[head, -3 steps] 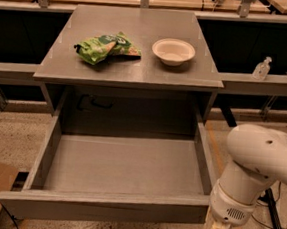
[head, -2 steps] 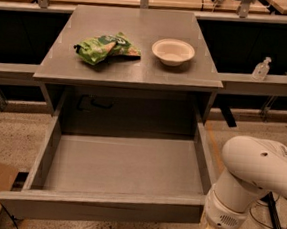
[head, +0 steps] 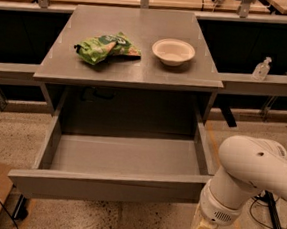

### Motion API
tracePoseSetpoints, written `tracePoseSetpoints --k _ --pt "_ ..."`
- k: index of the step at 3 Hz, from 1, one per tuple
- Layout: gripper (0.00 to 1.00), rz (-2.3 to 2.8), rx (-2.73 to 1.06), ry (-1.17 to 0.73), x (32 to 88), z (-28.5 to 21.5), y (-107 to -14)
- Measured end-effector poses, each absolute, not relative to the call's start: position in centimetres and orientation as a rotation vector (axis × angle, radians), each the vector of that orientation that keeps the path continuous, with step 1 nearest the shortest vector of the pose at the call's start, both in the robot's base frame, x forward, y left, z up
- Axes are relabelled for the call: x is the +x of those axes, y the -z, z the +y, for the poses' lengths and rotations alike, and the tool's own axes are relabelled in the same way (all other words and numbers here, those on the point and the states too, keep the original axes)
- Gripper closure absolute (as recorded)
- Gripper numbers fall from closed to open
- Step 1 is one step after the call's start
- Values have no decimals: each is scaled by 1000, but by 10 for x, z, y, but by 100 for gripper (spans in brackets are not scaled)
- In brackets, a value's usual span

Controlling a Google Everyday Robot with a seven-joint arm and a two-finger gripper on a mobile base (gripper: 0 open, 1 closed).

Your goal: Close top drawer

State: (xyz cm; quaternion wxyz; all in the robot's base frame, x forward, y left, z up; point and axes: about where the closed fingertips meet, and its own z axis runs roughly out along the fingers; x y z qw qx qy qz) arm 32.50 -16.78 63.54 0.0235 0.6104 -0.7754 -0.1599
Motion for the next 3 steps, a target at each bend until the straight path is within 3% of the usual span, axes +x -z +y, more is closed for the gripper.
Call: tracePoseSetpoints --k 3 --pt "100 -2462 2181 349 436 -125 -683"
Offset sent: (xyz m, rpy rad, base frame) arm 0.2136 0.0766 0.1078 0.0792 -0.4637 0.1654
